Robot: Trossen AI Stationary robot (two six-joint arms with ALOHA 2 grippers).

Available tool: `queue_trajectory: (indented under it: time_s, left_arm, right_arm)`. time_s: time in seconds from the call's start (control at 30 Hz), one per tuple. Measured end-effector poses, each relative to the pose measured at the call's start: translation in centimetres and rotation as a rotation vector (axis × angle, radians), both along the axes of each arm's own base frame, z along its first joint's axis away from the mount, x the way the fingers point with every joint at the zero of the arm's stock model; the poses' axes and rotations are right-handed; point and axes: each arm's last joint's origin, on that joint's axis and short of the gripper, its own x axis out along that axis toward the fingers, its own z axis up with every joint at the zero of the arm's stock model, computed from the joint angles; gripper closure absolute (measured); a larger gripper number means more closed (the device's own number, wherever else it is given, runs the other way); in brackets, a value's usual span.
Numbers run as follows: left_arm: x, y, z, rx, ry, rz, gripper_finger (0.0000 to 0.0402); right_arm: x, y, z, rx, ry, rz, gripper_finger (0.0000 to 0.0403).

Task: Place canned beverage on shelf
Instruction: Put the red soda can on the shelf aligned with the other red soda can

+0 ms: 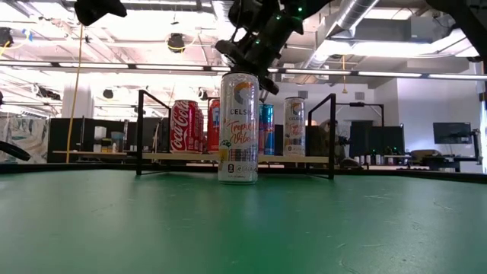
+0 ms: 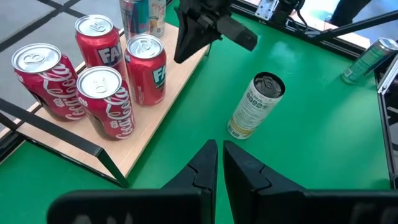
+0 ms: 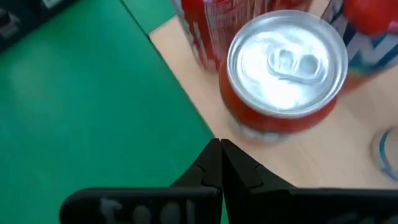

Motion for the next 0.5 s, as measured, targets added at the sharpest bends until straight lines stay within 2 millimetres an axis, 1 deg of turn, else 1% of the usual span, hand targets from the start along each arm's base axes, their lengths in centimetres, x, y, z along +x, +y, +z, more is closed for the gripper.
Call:
queue_trajectory:
  time_s: [0.3,0.5]
  left_arm:
    - [0.0,0.0,0.0,-0.004,0.004,0.002,0.0391]
    - [0.0,0.0,0.0,-0.004,0.004,0.002,0.0391]
  right_arm:
    - [-0.1,-1.3,0.3,-0.022,-0.032,-0.041,0.0381]
    - [-0.1,-1.4,0.4,-0.022,-0.037,-0.046,0.0381]
